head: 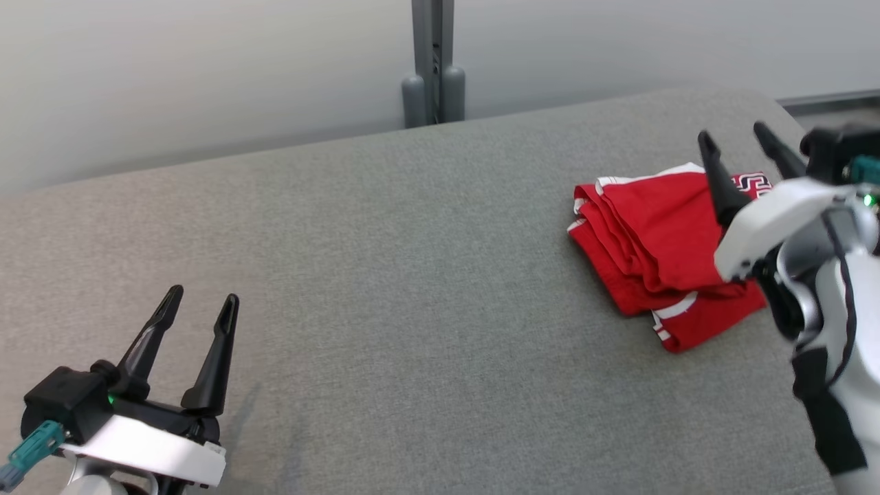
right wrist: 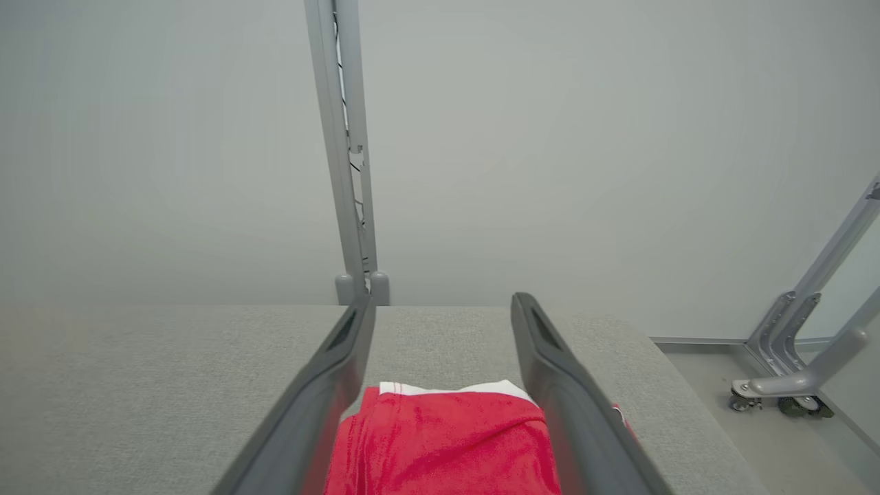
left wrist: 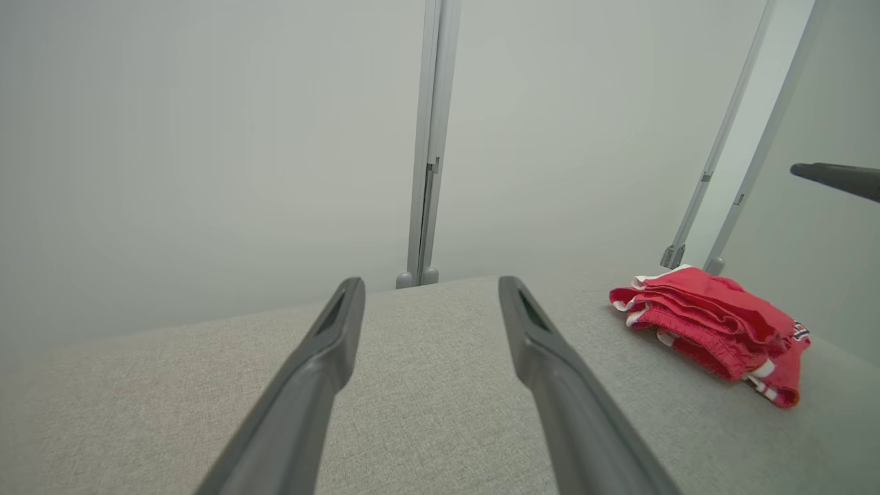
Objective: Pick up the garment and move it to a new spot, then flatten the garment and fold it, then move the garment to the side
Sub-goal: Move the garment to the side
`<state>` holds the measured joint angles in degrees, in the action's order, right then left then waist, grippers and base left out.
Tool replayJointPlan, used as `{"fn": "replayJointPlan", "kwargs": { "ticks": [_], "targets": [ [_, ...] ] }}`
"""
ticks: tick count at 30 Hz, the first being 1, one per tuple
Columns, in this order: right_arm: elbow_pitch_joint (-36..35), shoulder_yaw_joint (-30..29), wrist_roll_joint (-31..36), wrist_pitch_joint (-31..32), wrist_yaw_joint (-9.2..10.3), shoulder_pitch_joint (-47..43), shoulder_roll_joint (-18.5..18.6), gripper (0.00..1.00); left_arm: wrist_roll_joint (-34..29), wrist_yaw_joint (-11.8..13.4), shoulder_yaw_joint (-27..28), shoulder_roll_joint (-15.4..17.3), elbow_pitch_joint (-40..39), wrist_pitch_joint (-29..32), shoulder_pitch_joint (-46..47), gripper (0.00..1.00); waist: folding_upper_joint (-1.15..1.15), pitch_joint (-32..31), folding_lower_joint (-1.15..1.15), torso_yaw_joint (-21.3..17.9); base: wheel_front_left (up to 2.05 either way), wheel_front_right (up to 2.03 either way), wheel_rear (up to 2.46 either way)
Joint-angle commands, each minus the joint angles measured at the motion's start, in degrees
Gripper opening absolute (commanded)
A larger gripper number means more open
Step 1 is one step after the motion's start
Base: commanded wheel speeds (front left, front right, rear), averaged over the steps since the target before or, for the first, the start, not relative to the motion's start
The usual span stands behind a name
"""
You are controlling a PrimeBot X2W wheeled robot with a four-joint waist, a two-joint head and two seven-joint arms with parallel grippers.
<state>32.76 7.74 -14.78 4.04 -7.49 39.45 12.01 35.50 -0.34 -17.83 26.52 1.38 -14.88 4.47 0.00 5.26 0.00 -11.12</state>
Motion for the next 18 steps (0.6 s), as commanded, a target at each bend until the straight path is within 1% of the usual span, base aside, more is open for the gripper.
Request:
{"fn": "replayJointPlan", "kwargs": {
  "ticks": [1,8,10,14,18],
  "targets": [
    [-2.51,-0.38,-0.46,-0.98,-0.01,-3.01,-0.34,1.00,0.34,0.60,0.94,-0.01,-0.07,-0.24,-0.92,1.00,0.00,-1.98,0.00,1.58,0.00,0.00,0.00],
    [-15.59,-3.66,0.32,-5.76,-0.01,-16.28,-2.89,1.00,0.31,2.42,4.54,-1.34,-1.27,-0.29,-3.89,1.00,0.00,-4.96,0.00,4.42,0.00,0.00,0.00],
    [-18.36,-4.51,0.70,-6.83,-0.01,-19.77,-4.04,1.00,0.35,2.27,5.61,-2.08,-1.54,-0.30,-4.55,1.00,0.00,-5.31,0.00,5.14,0.00,0.00,0.00],
    [-21.93,-4.96,2.27,-8.34,-0.01,-25.38,-5.58,1.00,0.56,1.42,8.50,-4.26,-1.55,-0.31,-5.85,1.00,0.00,-5.58,0.00,6.13,0.00,0.00,0.00],
    [-22.70,-6.13,3.14,-10.63,-0.01,-30.16,-7.11,1.00,-1.20,0.80,10.42,-6.63,-0.33,-0.32,-7.08,1.00,0.00,-5.77,0.00,6.85,0.00,0.00,0.00]
  ]
}}
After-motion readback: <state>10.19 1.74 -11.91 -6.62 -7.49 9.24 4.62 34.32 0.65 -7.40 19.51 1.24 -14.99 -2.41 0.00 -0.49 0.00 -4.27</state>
